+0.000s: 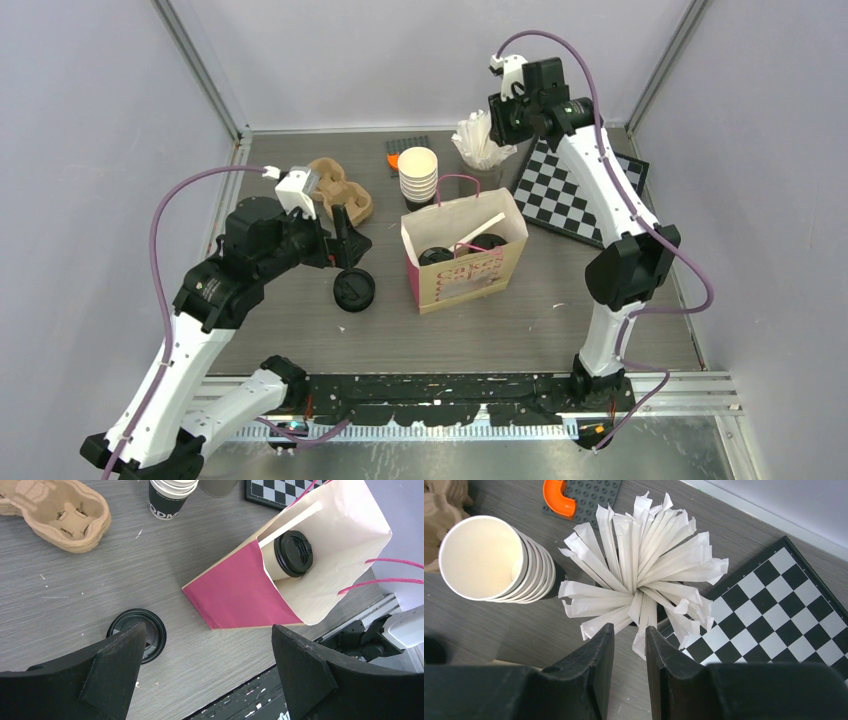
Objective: Pack the takeout coffee
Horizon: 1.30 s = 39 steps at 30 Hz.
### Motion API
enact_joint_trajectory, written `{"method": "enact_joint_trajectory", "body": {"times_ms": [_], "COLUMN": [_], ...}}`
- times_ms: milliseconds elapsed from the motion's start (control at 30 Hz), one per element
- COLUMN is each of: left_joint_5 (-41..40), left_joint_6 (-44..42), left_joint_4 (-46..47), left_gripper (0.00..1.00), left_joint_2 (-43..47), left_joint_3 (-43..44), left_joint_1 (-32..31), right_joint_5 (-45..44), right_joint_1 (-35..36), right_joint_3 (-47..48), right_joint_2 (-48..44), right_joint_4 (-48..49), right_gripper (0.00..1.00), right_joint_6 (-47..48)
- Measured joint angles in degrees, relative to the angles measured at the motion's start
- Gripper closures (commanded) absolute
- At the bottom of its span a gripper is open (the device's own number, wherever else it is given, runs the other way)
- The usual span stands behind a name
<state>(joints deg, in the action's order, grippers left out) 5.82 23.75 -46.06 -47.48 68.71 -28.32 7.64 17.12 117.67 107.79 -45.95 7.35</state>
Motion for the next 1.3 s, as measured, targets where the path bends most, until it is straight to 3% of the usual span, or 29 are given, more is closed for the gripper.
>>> {"method": "enact_joint_trajectory", "body": {"times_ms": [533,767,1300], "left_joint_5": [-0.11,-0.26,-1.27], "left_joint_6": [0.09,-0.2,-0.13], "left_joint_4": [-0.87,-1.6,-1.27], "left_gripper": [0.03,0.02,0.02], "left_joint_2": [0.0,0.0,0.39], "left_joint_3": [-0.04,-0.04,-1.53], "left_joint_1": [0.0,0.0,0.0], "right_joint_5": [0.52,0.63,0.11], "right_joint_1": [0.0,0.0,0.0], "right_joint_3": [1.09,1.11,8.17], "right_joint_2": [6.08,7.26,2.01], "right_joint_4": [-1.4,-1.73,-3.98], "right_gripper": [0.68,0.99,1.0], "right_joint_6": [2.23,2.38,-0.04]}}
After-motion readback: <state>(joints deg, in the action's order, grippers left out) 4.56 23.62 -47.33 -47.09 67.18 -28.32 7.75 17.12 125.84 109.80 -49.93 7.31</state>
